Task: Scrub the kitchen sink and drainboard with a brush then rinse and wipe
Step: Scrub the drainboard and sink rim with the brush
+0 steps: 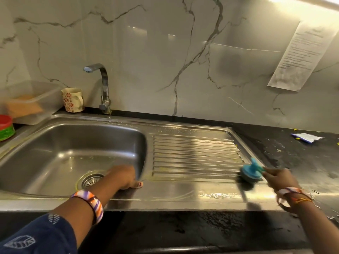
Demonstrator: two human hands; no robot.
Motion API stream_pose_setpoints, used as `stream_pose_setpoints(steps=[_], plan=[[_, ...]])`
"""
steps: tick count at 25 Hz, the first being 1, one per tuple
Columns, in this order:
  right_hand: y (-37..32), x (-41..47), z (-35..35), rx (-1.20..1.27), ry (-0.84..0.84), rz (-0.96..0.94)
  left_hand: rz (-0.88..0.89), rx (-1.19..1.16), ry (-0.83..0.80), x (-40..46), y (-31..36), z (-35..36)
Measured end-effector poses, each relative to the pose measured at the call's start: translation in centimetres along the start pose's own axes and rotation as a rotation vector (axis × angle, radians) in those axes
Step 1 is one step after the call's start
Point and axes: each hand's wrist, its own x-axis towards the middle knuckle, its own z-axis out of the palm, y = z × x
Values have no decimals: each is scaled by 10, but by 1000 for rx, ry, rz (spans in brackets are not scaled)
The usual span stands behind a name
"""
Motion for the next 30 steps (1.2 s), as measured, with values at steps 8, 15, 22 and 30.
stream_pose_setpoints(steps=[8, 15, 22, 30], plan=[[-80, -40, 63, 160, -248, -256, 0, -34, -37, 5, -4, -3], [-167, -94, 148, 135, -267, -583, -19, 20, -67, 6, 4, -9], [-42, -15, 49, -22, -54, -210, 25, 30, -16, -1, 0, -3], [-51, -16, 34, 26, -6, -78, 52, 32, -12, -1, 1, -4]])
